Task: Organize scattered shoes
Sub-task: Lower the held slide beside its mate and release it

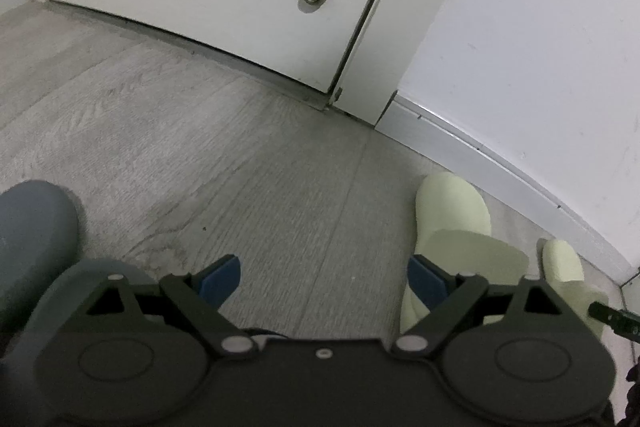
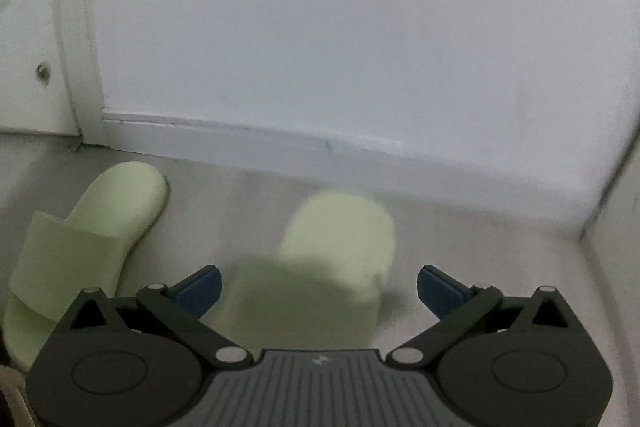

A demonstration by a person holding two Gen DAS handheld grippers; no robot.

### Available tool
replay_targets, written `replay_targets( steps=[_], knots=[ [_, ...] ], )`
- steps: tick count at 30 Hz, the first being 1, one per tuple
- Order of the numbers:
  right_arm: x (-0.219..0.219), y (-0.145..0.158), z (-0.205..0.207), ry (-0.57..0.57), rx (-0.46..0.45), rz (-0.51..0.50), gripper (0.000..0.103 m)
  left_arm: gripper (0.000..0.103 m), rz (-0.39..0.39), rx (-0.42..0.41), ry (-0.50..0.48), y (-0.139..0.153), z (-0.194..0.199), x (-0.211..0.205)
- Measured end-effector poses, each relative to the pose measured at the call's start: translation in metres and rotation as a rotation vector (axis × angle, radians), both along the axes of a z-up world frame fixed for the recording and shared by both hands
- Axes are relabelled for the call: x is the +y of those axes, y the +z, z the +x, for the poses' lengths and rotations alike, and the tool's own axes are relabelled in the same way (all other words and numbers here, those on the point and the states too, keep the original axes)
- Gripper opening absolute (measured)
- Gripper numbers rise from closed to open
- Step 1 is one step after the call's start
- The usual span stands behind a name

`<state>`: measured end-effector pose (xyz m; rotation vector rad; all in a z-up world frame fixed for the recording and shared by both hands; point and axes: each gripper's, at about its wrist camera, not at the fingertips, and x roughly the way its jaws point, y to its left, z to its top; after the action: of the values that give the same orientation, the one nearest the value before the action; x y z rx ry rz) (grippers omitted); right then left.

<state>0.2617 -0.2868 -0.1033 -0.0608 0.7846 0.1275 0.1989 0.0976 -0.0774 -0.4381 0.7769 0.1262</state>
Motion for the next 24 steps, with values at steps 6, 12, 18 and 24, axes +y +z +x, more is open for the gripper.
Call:
replay_targets(
  steps=[6, 12, 18, 24],
  knots=[
    [0.009, -0.033, 0.015, 0.004, 0.019, 0.085, 0.103, 0.091, 0.033, 0.002, -0.016, 0.002, 0.000, -0.006],
    [0.045, -0.033, 0.020, 0.174, 0.045, 0.064, 0.102, 0.091, 0.038, 0.001, -0.016, 0.003, -0.002, -0.010],
    [0.065, -0.028, 0.040, 0.231, 0.121, 0.034, 0.102, 0.091, 0.039, 0.013, -0.029, 0.003, -0.006, -0.016],
    [0.085, -0.025, 0.056, 0.291, 0.236, -0.011, 0.101, 0.091, 0.036, -0.002, -0.030, 0.009, -0.010, -0.016]
  ],
)
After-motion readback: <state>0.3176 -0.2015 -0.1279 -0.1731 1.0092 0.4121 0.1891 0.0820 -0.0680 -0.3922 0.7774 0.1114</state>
